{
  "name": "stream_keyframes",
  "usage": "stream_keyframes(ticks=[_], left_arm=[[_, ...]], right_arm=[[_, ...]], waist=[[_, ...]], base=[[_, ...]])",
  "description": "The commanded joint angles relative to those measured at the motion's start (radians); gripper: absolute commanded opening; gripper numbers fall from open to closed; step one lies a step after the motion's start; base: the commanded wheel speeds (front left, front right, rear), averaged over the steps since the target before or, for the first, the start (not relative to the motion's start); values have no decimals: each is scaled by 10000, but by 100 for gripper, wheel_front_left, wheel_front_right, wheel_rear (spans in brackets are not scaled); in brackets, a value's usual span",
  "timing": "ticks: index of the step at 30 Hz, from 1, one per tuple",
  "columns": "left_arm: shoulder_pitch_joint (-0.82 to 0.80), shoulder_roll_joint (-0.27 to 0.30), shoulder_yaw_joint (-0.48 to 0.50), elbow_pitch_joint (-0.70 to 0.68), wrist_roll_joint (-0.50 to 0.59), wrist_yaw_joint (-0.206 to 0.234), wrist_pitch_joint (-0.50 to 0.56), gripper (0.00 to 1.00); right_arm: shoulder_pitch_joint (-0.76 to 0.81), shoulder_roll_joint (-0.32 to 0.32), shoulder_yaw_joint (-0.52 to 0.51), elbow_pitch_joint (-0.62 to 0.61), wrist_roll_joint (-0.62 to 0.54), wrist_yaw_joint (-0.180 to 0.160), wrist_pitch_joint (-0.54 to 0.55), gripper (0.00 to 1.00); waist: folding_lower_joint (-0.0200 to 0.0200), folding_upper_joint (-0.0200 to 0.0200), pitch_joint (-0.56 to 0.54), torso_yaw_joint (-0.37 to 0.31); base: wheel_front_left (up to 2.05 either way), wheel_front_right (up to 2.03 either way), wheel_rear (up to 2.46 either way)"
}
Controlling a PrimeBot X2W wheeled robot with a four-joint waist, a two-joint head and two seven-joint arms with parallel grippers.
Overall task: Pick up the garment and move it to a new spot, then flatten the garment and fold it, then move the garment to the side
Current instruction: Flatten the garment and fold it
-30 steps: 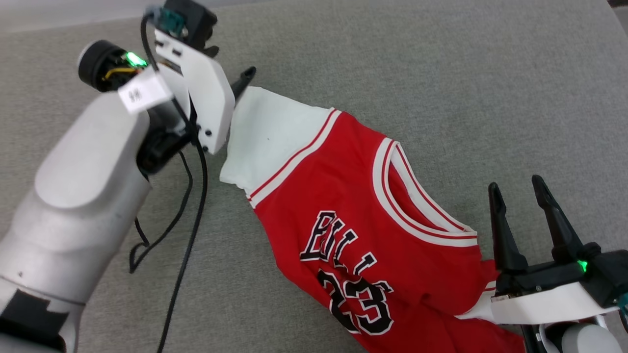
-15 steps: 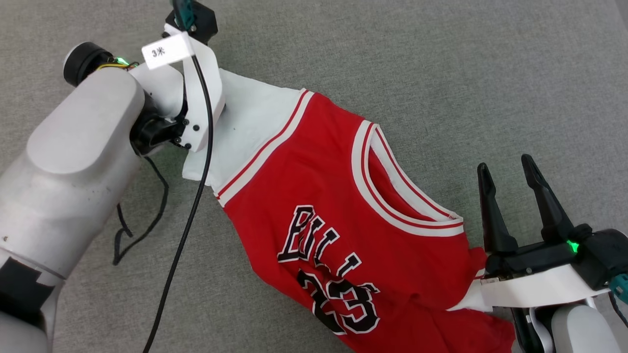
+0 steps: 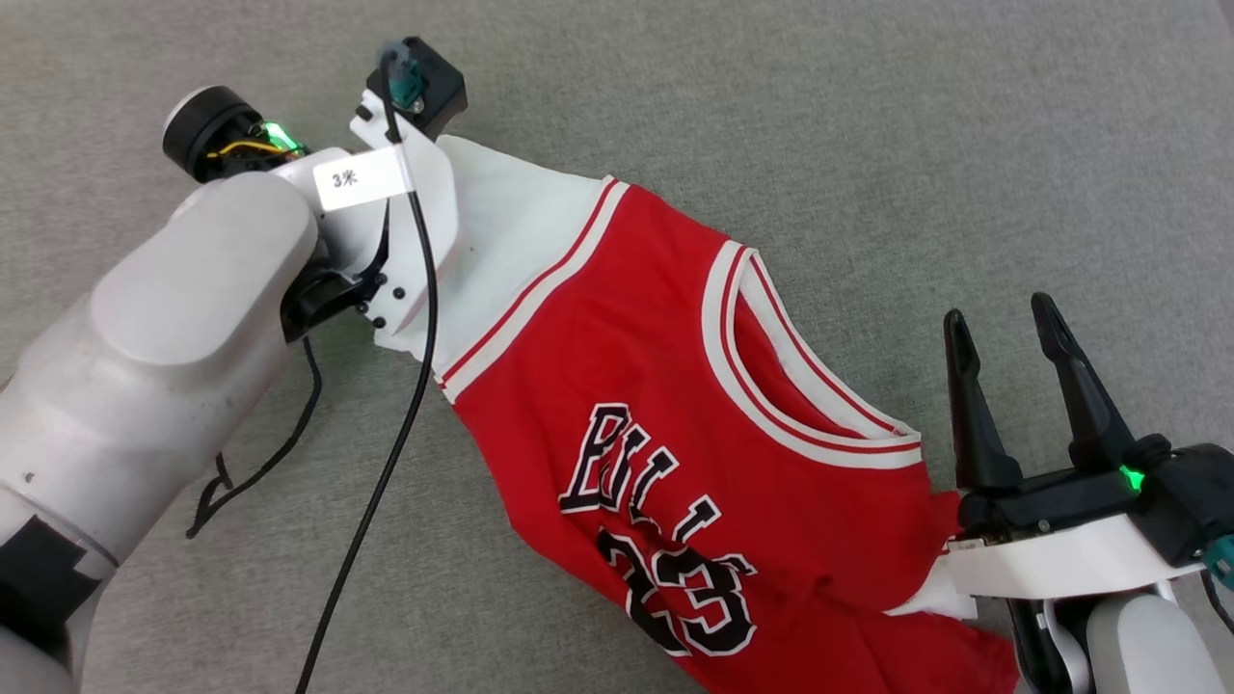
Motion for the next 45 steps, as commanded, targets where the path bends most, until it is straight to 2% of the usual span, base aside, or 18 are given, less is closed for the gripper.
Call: stream_keyframes(ticks=[1,8,15,25,32,38,41,42,43,44,45], left_arm=[[185,159,-55,131,23,33,-114,0],[674,265,426,219,-119,149,-2618,0],[1714,943,907,228,-516,653,-3806,0],[3631,1875,1475,610,-1445,1370,-4679,0],[4839,2217,1594,1390,-1961,1596,-4920,0],[5662,1950,1548,1966,-2420,1553,-4630,0],[5928,1620,1516,2189,-2577,1431,-4668,0],[5942,1535,1548,2242,-2600,1396,-4786,41],[5935,1440,1565,2279,-2584,1415,-4970,60],[5892,1362,1625,2314,-2539,1464,-5236,100],[5834,1318,1680,2347,-2476,1532,-5578,100]], right_arm=[[80,28,-41,-37,-3,-10,-34,100],[485,-140,-241,-7,-127,-11,-34,100],[832,-282,-318,20,-188,-11,-24,100],[1210,-352,-419,-8,-255,-11,189,100],[1382,-423,-473,33,-274,-11,321,100],[1551,-477,-503,93,-286,-11,413,100],[1545,-515,-510,107,-292,-11,509,100],[1533,-540,-522,110,-290,-11,556,100],[1521,-574,-523,107,-291,-11,584,100],[1513,-605,-536,93,-281,-11,631,100],[1489,-640,-556,73,-265,-11,631,100]], waist=[[0,0,-199,167],[0,0,-1169,929],[0,0,-1838,1614],[0,0,-2305,2120],[0,0,-2413,2152],[0,0,-2542,2184],[0,0,-2632,2219],[0,0,-2674,2239],[0,0,-2731,2263],[0,0,-2786,2292],[0,0,-2845,2320]], base=[[0,0,0],[0,0,0],[0,0,0],[0,0,0],[0,0,0],[0,0,0],[0,0,0],[0,0,0],[0,0,0],[0,0,0],[0,0,0]])
